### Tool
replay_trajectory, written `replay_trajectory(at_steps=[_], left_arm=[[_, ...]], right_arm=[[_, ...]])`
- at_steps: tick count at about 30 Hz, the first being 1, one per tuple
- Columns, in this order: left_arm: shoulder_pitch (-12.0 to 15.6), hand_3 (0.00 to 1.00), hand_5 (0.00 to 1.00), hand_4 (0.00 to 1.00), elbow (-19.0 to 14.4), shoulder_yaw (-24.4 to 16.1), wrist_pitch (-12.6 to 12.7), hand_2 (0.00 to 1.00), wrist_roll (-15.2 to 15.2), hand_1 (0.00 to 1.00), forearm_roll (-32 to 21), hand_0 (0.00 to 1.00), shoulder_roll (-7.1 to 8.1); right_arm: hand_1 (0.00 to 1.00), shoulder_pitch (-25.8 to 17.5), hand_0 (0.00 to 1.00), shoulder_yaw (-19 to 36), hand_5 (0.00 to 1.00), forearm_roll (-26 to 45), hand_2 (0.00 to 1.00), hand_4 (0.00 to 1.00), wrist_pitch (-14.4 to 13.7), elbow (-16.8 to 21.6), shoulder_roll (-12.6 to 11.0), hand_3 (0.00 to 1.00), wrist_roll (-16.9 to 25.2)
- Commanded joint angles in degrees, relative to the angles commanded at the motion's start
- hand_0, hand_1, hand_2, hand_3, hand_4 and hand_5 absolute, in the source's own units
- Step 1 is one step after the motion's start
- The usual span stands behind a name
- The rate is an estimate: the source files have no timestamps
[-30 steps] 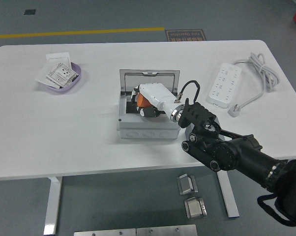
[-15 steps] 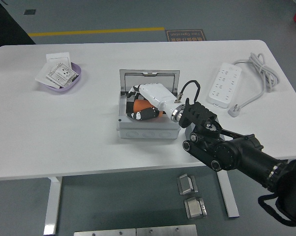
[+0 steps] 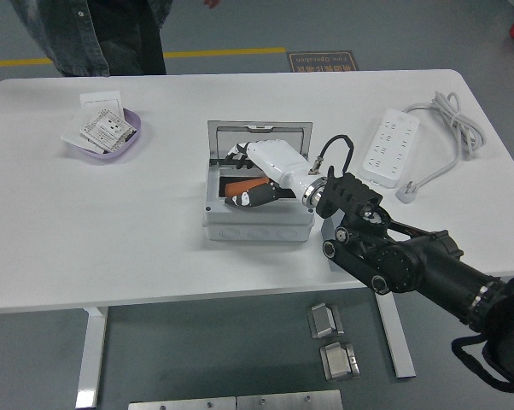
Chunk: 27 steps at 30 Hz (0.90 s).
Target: Pick up the cylinder from the cube,place it in the box,flap close box
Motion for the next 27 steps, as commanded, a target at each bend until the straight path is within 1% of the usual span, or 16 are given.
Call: replay_trajectory(at_steps=[3, 5, 6, 9, 11, 12, 16, 19, 21, 23, 27], left_arm=[[0.04, 0.592, 0.285, 0.667, 0.00, 0.07, -0.07, 0.568, -0.03, 0.613, -0.11, 0.633, -0.11], [0.09, 0.592, 0.285, 0.667, 0.00, 0.07, -0.08, 0.568, -0.08, 0.613, -0.17, 0.633, -0.18], [0.13, 0.593, 0.284, 0.667, 0.00, 0.03, -0.08, 0.560, -0.10, 0.612, -0.16, 0.633, -0.20], [0.28, 0.593, 0.284, 0.667, 0.00, 0.05, -0.05, 0.560, -0.20, 0.612, -0.32, 0.633, -0.28], [0.47, 0.593, 0.284, 0.667, 0.00, 0.00, -0.03, 0.560, -0.23, 0.612, -0.39, 0.633, -0.39], [0.60, 0.592, 0.282, 0.666, 0.00, -0.04, -0.04, 0.554, -0.22, 0.611, -0.39, 0.633, -0.46], [1.07, 0.592, 0.282, 0.666, 0.00, -0.21, -0.04, 0.554, -0.17, 0.611, -0.29, 0.633, -0.71], [1.24, 0.592, 0.281, 0.665, 0.00, -0.37, -0.03, 0.553, -0.17, 0.612, -0.17, 0.633, -0.82], [1.30, 0.592, 0.281, 0.665, 0.00, -0.43, -0.01, 0.553, -0.24, 0.612, -0.15, 0.633, -0.84], [1.30, 0.592, 0.281, 0.665, 0.00, -0.48, 0.01, 0.553, -0.27, 0.612, -0.11, 0.633, -0.83], [1.26, 0.591, 0.280, 0.664, 0.00, -0.56, 0.04, 0.552, -0.28, 0.612, -0.05, 0.633, -0.79]], right_arm=[[0.610, -0.72, 0.652, 1.74, 0.431, -0.72, 0.620, 0.998, 0.51, 1.34, -0.83, 0.725, -0.49], [0.610, -1.65, 0.652, 3.33, 0.431, -1.21, 0.620, 0.998, 1.11, 2.98, -1.68, 0.725, -1.11], [0.611, -2.32, 0.671, 4.33, 0.440, -1.40, 0.622, 0.998, 1.59, 4.10, -2.17, 0.729, -1.56], [0.611, -4.82, 0.671, 7.23, 0.440, -0.95, 0.622, 0.998, 2.92, 7.40, -3.66, 0.729, -2.75], [0.611, -6.91, 0.671, 9.44, 0.440, 0.15, 0.622, 0.998, 4.04, 10.09, -4.88, 0.729, -3.70], [0.625, -8.12, 0.694, 10.62, 0.460, 0.96, 0.627, 0.998, 4.62, 11.59, -5.55, 0.728, -4.14], [0.625, -12.66, 0.694, 14.87, 0.460, 4.76, 0.627, 0.998, 6.89, 17.46, -8.03, 0.728, -5.55], [0.615, -14.87, 0.679, 17.05, 0.479, 7.17, 0.631, 0.998, 8.25, 21.55, -9.55, 0.729, -6.32], [0.615, -15.64, 0.679, 18.35, 0.479, 8.75, 0.631, 0.998, 9.21, 24.88, -10.65, 0.729, -6.90], [0.615, -15.61, 0.679, 18.96, 0.479, 9.35, 0.631, 0.998, 9.70, 27.27, -11.29, 0.729, -7.30], [0.616, -13.96, 0.675, 19.57, 0.489, 9.27, 0.638, 0.998, 10.51, 31.74, -11.96, 0.740, -8.16]])
